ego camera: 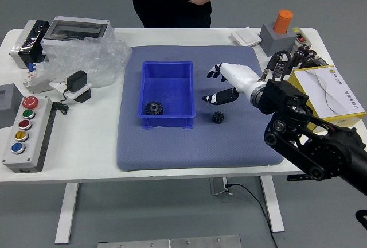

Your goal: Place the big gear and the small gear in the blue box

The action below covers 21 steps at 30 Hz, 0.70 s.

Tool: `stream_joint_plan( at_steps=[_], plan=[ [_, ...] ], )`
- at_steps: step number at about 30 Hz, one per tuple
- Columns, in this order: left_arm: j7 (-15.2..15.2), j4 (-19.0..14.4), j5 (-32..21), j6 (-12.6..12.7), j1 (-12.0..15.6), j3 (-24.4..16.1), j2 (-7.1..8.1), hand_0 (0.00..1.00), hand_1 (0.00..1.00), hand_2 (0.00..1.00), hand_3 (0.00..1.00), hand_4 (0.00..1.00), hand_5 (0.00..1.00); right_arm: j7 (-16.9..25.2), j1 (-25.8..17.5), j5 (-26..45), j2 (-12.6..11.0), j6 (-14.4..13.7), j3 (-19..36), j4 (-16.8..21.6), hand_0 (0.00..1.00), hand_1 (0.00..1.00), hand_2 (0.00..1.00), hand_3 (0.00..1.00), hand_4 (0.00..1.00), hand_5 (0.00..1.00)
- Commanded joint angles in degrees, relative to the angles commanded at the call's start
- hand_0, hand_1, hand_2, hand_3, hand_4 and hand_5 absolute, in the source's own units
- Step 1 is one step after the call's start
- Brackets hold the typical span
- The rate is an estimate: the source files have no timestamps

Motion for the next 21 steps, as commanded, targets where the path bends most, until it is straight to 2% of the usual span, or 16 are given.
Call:
stream_joint_plan(
  at_steps=[3, 4, 9, 10, 21],
  plan=[
    [-0.03, 0.0, -0.09, 0.04, 0.0, 0.05, 0.03, 0.725, 0.675, 0.68, 0.685, 0.424, 0.016, -0.6, -0.14, 0.27, -0.63, 0.72, -0.52, 0.38, 0.718, 0.649, 0.727, 0.701, 0.787, 0.354],
    [-0.03, 0.0, -0.11, 0.05, 0.0, 0.06, 0.05, 0.725, 0.676, 0.682, 0.685, 0.424, 0.016, -0.78, -0.18, 0.33, -0.79, 0.94, -0.65, 0.5, 0.711, 0.647, 0.724, 0.691, 0.745, 0.336],
    [-0.04, 0.0, -0.17, 0.08, -0.02, 0.07, 0.14, 0.725, 0.676, 0.682, 0.685, 0.424, 0.016, -1.95, -0.55, 0.53, -1.36, 2.32, -1.53, 1.19, 0.711, 0.647, 0.724, 0.691, 0.745, 0.336],
    [-0.04, 0.0, -0.16, 0.07, -0.03, 0.07, 0.14, 0.725, 0.676, 0.682, 0.688, 0.423, 0.016, -2.14, -0.64, 0.54, -1.4, 2.52, -1.7, 1.3, 0.705, 0.646, 0.725, 0.692, 0.694, 0.287],
    [-0.01, 0.0, -0.01, -0.01, -0.02, 0.03, 0.14, 0.726, 0.675, 0.683, 0.687, 0.423, 0.017, -3.12, -1.96, -0.37, -0.64, 3.19, -2.78, 1.4, 0.705, 0.646, 0.733, 0.715, 0.694, 0.285]
  ],
)
